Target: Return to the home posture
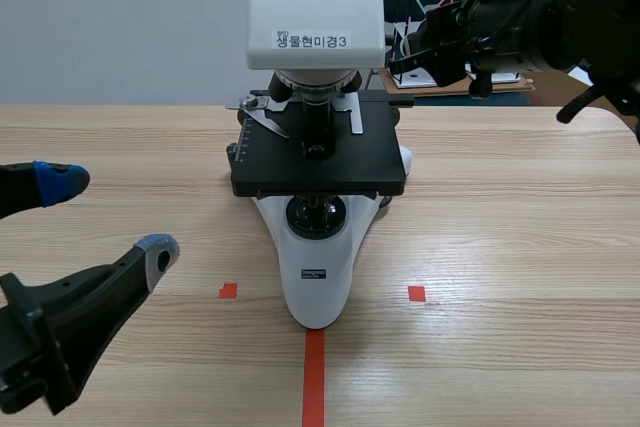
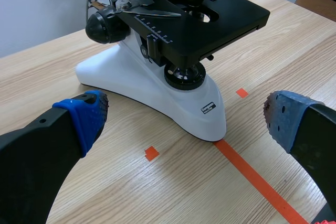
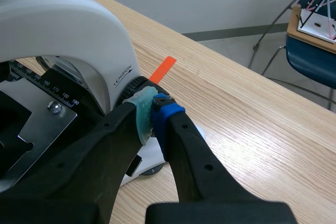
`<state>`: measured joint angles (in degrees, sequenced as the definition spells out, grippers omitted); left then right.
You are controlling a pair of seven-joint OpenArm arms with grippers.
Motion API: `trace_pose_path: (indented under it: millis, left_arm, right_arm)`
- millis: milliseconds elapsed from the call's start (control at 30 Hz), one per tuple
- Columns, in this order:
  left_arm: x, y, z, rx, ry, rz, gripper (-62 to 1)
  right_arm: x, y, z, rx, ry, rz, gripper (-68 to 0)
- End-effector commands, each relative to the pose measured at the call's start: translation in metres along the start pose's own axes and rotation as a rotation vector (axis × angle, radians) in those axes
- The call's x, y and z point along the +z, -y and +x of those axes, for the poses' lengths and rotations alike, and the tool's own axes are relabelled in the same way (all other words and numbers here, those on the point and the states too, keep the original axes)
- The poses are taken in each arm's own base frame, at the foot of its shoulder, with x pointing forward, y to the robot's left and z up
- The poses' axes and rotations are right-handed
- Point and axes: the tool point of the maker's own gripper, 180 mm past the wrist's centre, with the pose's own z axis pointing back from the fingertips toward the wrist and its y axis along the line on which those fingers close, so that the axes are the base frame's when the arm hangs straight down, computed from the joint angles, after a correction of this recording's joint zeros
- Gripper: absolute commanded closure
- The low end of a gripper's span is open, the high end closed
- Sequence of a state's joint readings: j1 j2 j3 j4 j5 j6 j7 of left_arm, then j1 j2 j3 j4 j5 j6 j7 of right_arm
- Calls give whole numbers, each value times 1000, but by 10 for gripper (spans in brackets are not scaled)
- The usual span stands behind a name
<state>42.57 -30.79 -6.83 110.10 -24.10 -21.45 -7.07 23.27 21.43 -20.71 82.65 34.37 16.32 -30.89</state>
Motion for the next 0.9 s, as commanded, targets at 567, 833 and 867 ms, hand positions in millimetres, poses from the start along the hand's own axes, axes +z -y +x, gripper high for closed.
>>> trace_pose_path:
  millis: [567, 833, 867]
  left_arm:
    - [1, 0, 4, 10, 19, 4, -623]
    - [1, 0, 4, 10, 19, 4, -623]
    - [1, 0, 4, 10, 19, 4, -623]
  right_arm:
    - [3, 5, 18, 13, 51, -9, -2]
    - [5, 4, 7, 11, 29, -8, -2]
    - [7, 3, 3, 10, 24, -8, -3]
